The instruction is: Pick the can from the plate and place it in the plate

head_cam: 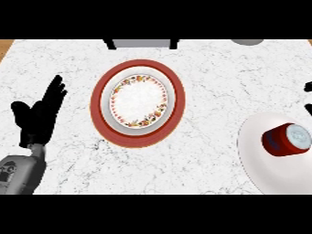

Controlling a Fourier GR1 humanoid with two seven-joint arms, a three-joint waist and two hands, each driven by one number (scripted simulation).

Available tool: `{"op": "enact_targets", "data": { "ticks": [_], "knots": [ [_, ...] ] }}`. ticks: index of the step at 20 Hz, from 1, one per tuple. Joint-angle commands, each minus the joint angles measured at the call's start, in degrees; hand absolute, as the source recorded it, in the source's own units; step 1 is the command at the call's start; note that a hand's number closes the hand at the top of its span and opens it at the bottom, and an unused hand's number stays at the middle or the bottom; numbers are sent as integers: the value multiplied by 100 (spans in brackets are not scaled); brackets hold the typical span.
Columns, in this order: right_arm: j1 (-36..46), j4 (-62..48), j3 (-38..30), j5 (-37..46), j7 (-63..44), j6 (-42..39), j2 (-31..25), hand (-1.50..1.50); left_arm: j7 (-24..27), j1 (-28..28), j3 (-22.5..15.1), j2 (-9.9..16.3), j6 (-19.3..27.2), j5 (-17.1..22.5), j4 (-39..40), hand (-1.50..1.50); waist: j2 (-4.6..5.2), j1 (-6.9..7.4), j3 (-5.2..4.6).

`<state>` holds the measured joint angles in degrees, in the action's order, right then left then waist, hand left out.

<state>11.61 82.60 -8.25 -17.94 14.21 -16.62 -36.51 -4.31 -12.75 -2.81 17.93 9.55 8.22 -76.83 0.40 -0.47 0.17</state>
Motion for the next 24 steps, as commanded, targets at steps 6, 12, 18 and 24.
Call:
{"op": "enact_targets", "data": {
  "ticks": [6,12,18,24],
  "knots": [
    [-495,-2570,-310,817,3212,-1724,-422,-150,-203,116,-37,26,-377,141,18,0,7,155,6],
    [-241,-3067,136,1985,3922,-1251,-942,-150,-461,337,-46,51,-268,31,-412,0,-24,157,-3],
    [-115,-2715,483,2336,3448,-939,-920,-150,-385,215,-2,-183,-239,-107,-127,0,-36,56,-17],
    [-16,-2437,912,2721,2880,-1277,-1441,-150,-252,341,86,-135,-468,-43,-120,0,-34,55,-21]
  ]
}}
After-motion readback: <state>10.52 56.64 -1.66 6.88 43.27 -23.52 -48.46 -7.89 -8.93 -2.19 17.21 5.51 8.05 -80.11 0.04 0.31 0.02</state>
